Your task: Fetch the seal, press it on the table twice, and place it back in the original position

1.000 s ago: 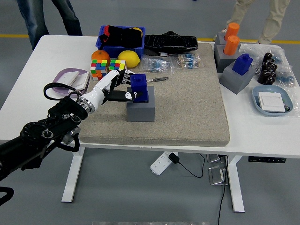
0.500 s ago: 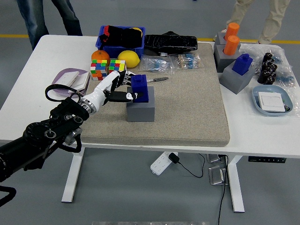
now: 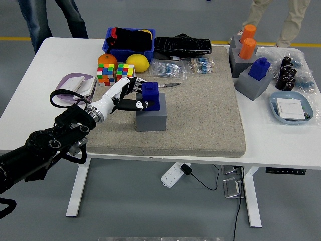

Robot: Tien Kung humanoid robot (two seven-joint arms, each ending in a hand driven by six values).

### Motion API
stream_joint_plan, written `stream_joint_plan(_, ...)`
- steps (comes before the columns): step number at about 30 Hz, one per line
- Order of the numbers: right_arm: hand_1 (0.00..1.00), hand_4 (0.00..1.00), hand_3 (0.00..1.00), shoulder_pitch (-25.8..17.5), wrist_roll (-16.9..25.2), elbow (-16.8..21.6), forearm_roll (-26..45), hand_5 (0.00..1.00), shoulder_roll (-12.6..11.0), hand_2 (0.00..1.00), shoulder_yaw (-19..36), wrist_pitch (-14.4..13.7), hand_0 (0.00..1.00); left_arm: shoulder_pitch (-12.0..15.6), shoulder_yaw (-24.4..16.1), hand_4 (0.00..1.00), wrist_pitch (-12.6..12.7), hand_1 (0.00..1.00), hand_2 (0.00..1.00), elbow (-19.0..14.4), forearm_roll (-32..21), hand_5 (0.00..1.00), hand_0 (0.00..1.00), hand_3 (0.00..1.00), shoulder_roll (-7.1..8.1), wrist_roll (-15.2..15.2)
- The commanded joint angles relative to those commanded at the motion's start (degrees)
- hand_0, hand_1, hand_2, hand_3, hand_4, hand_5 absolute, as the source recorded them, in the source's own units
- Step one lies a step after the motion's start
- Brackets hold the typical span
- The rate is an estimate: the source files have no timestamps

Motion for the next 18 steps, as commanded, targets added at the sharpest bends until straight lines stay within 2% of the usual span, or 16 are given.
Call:
stream_joint_plan(9, 0.685, 0.837, 0.69, 0.07, 0.1, -0.02, 0.12, 0.569, 0.06, 0.682, 0.11, -0.09, 0.78, -1.08, 2.13, 0.723, 0.04, 0.558, 0.525, 0.79, -0.46, 0.002, 0.809, 0.587, -0.36, -0.33)
stream_joint_plan(18, 0.684, 0.837, 0.689, -0.1, 0.13, -0.04, 0.14, 0.569, 0.02, 0.681, 0.29, -0.14, 0.78, -2.05, 2.85, 0.722, -0.04, 0.558, 0.524, 0.7, -0.18, 0.002, 0.808, 0.587, 0.75, -0.45)
